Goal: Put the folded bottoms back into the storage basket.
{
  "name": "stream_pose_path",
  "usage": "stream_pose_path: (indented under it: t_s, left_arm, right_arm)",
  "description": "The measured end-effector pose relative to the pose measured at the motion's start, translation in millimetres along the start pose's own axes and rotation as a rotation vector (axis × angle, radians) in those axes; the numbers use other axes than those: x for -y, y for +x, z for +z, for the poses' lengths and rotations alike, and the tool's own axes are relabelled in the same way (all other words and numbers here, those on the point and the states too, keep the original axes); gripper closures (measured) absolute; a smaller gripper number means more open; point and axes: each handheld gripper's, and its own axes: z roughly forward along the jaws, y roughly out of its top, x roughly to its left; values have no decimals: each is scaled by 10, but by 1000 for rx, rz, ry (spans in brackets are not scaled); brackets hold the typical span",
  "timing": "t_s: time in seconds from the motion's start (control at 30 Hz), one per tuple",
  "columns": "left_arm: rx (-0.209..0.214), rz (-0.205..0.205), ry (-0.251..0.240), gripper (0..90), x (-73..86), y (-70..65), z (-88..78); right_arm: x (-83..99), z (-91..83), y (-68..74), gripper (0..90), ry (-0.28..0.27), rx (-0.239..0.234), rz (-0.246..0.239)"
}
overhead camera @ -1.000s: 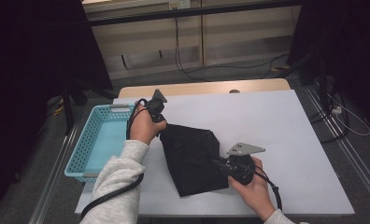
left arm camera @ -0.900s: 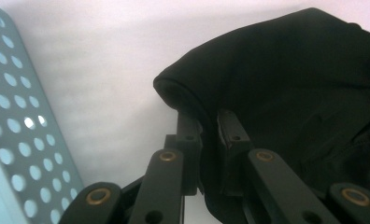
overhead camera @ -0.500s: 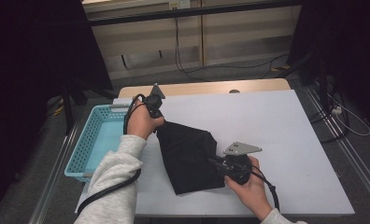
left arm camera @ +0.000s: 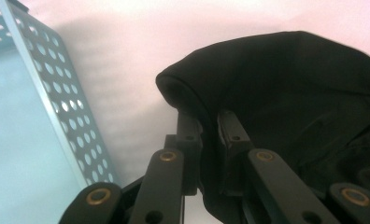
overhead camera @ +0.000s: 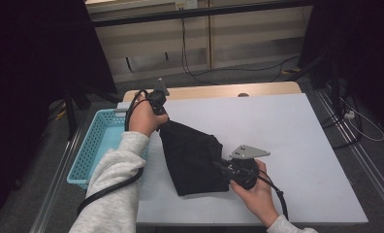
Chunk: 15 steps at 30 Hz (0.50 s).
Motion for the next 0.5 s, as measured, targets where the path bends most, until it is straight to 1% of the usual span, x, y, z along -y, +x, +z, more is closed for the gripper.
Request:
stream_pose_path:
  t_s: [0.2,0.4,0.47,0.5]
  left_arm:
    - [-15,-2,8,815,-34,5,-92]
    - [-24,-21,27,816,-58,64,-184]
    - [-28,-24,24,816,-61,75,-211]
    - [-35,-22,31,816,-64,80,-226]
  right_arm:
    - [-43,11,26,807,-13,-5,-2]
    - [-93,30,70,807,-28,-16,-7]
    - [-108,42,82,807,-33,-20,-9]
    - [-115,48,88,807,-35,-21,-8]
